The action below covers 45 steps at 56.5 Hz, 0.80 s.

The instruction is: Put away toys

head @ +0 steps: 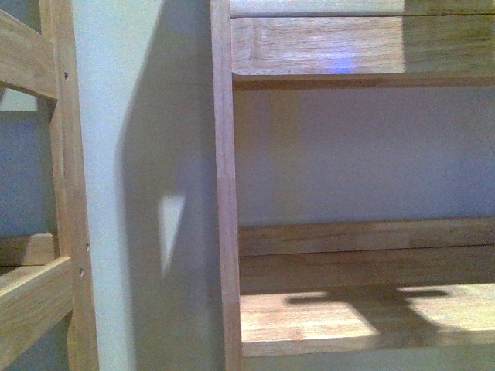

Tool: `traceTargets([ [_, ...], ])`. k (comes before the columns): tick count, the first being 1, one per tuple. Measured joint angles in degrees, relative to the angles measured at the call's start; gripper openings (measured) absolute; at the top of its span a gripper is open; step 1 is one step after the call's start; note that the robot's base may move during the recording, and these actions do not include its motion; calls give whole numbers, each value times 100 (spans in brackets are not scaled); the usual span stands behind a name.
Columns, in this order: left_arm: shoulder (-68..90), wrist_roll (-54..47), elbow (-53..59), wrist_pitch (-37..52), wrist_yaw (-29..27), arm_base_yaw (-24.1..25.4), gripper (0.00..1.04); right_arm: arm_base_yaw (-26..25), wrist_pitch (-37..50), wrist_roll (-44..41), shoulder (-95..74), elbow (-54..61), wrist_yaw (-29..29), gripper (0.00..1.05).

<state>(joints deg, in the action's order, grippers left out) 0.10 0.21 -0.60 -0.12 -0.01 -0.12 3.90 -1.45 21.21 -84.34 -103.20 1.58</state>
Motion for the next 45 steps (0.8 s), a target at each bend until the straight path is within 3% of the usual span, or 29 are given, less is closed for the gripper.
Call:
traceTargets([
  [17,0,2,0,0,0,0,98,83,-278,678,-820,-778,-37,7],
  [40,0,2,0,0,0,0,98,649,-407,1102,-1314,-1196,142,7],
  [45,0,0,0,0,0,0,98,691,-413,1082,-1314,-1196,203,26],
])
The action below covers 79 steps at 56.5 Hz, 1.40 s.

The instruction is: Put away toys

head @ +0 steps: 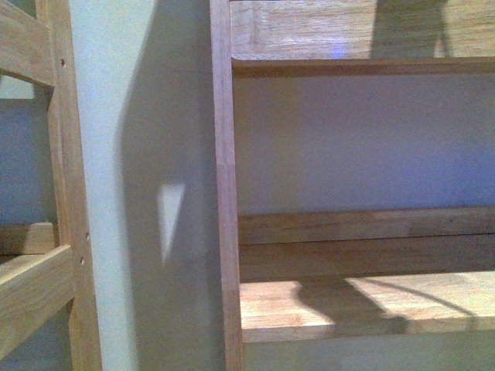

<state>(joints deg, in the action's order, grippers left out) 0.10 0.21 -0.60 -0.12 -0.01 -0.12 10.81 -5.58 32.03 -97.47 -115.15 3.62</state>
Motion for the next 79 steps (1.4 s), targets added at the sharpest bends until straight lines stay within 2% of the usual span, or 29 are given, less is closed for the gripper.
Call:
traceTargets([
  [5,0,2,0,0,0,0,98,7,11,-46,2,28,-2,44],
  [29,0,2,0,-2,0,0,98,-55,260,-332,96,273,13,99],
  [36,0,2,0,0,0,0,98,-52,490,-562,170,376,116,98],
  [53,0,2,0,0,0,0,98,33,1906,-1294,966,1123,461,98],
  [60,0,2,0,0,0,0,98,-7,2236,-1532,1591,1641,782,98],
  [71,0,2,0,0,0,0,98,-221,2761,-2024,2988,3154,1405,98],
  [79,0,2,0,0,0,0,98,-678,2892,-2262,4428,4784,1587,98],
])
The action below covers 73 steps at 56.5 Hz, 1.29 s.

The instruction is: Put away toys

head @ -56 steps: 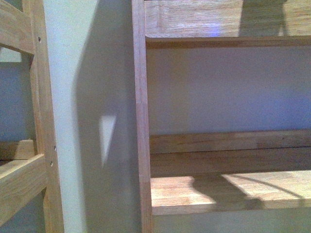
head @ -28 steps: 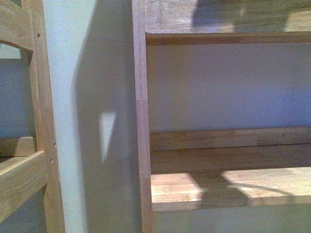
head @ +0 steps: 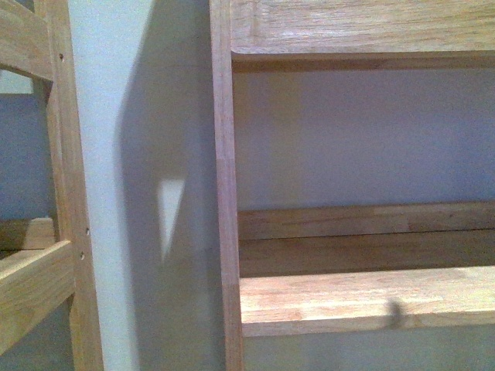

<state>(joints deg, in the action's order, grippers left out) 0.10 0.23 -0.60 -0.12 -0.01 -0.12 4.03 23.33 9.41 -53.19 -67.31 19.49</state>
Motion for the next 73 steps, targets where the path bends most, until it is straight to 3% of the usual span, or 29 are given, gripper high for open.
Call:
traceTargets([
  [7,0,0,0,0,0,0,98,-573,-271,57,1117,1158,-238,98],
  [15,0,-2,0,0,0,0,98,-1718,-1001,763,2236,2284,-984,98],
  [21,0,0,0,0,0,0,98,-2006,-935,1023,2658,2986,-1064,98],
  [31,0,0,0,0,0,0,98,-1773,-1163,1075,3469,4441,-1270,98],
  [44,0,-2,0,0,0,0,98,-885,-1499,925,4214,5501,-994,98],
  [62,0,0,0,0,0,0,98,4,-1344,813,3886,5862,-715,98],
  [73,0,0,0,0,0,0,98,111,-1478,776,3842,5866,-699,98],
])
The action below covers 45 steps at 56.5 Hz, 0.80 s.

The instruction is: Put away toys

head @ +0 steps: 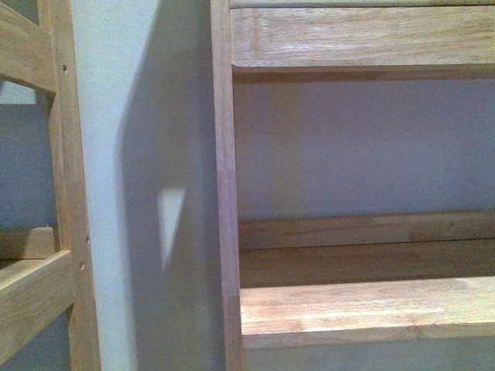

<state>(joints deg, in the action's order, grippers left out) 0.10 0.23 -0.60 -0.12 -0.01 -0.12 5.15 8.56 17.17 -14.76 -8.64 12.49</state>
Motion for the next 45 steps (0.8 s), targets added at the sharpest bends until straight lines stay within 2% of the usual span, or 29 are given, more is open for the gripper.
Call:
traceTargets([
  [3,0,0,0,0,0,0,98,-11,-13,-20,2,0,-44,98],
  [4,0,0,0,0,0,0,98,-81,-87,-144,9,-7,-256,95],
  [6,0,0,0,-2,0,0,98,-323,-260,-566,37,9,-863,87],
  [9,0,0,0,0,0,0,98,-455,-291,-1093,105,74,-1169,76],
  [15,0,0,0,0,0,0,98,-481,-337,-1453,280,190,-1235,58],
  [20,0,0,0,0,0,0,98,-496,-863,-1558,758,278,-1237,44],
  [24,0,0,0,0,0,0,98,-498,-905,-1596,960,334,-1241,34],
  [32,0,0,0,0,0,0,98,-501,-903,-1670,1095,459,-1248,3],
  [45,0,0,0,0,0,0,98,-501,-898,-1685,1209,605,-1248,3],
])
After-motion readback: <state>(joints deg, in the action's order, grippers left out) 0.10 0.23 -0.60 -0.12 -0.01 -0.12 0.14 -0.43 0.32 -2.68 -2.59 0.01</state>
